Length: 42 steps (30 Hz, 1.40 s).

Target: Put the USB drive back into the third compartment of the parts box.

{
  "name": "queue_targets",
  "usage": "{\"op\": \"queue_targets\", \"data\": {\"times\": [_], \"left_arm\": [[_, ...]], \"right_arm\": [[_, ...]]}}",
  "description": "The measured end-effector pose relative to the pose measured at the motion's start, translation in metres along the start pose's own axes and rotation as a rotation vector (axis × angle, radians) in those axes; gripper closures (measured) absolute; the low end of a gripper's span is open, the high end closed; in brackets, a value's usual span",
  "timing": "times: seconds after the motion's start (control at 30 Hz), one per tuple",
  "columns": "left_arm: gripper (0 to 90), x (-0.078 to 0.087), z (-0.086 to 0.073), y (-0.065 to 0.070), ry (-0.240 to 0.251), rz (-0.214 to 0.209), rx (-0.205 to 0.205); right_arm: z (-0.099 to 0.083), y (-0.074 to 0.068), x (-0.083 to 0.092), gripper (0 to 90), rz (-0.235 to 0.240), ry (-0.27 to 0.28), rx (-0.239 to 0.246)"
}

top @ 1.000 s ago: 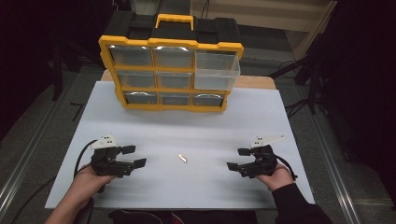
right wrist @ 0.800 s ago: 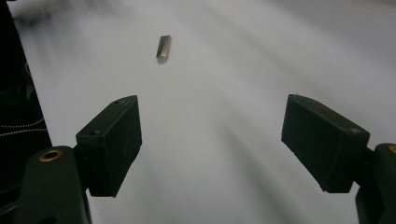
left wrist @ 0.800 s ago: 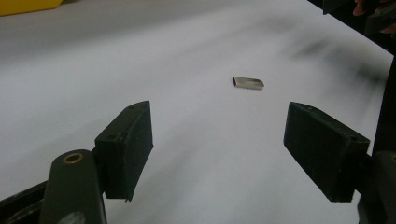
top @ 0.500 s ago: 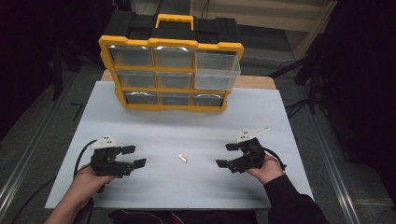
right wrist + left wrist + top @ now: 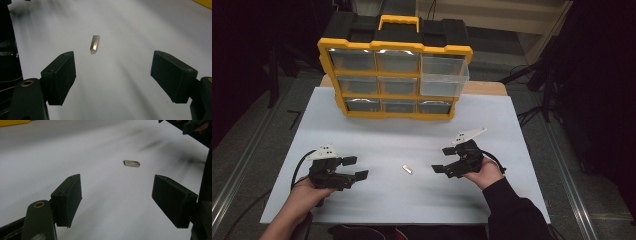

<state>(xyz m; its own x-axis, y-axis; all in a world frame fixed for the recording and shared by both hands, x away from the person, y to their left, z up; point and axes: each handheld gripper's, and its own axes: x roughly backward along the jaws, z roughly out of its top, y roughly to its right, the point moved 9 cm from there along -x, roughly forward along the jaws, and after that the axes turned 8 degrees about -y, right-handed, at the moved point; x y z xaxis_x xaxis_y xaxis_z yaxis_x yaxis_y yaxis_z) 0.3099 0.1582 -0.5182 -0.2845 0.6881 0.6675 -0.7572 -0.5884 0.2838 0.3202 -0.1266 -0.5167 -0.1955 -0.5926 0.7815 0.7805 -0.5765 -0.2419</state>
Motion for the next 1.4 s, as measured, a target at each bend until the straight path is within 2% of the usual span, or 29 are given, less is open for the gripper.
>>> {"op": "queue_targets", "data": {"times": [0.87,1.17,1.23,1.4], "left_arm": [[25.2,0.0,-0.001,0.001,-0.004,0.0,-0.007],[25.2,0.001,-0.001,0.0,-0.002,-0.001,-0.007],[25.2,0.001,-0.001,0.0,-0.001,-0.001,-0.006],[25.2,0.0,-0.001,0.0,-0.002,-0.002,-0.006]], "right_arm": [[0.037,-0.008,-0.021,19.4,0.009,-0.017,-0.007],[0.05,-0.014,-0.032,20.2,0.026,-0.023,-0.002],[0.054,-0.016,-0.036,20.1,0.035,-0.024,-0.018],[0.059,-0.017,-0.042,20.1,0.025,-0.033,-0.012]]}}
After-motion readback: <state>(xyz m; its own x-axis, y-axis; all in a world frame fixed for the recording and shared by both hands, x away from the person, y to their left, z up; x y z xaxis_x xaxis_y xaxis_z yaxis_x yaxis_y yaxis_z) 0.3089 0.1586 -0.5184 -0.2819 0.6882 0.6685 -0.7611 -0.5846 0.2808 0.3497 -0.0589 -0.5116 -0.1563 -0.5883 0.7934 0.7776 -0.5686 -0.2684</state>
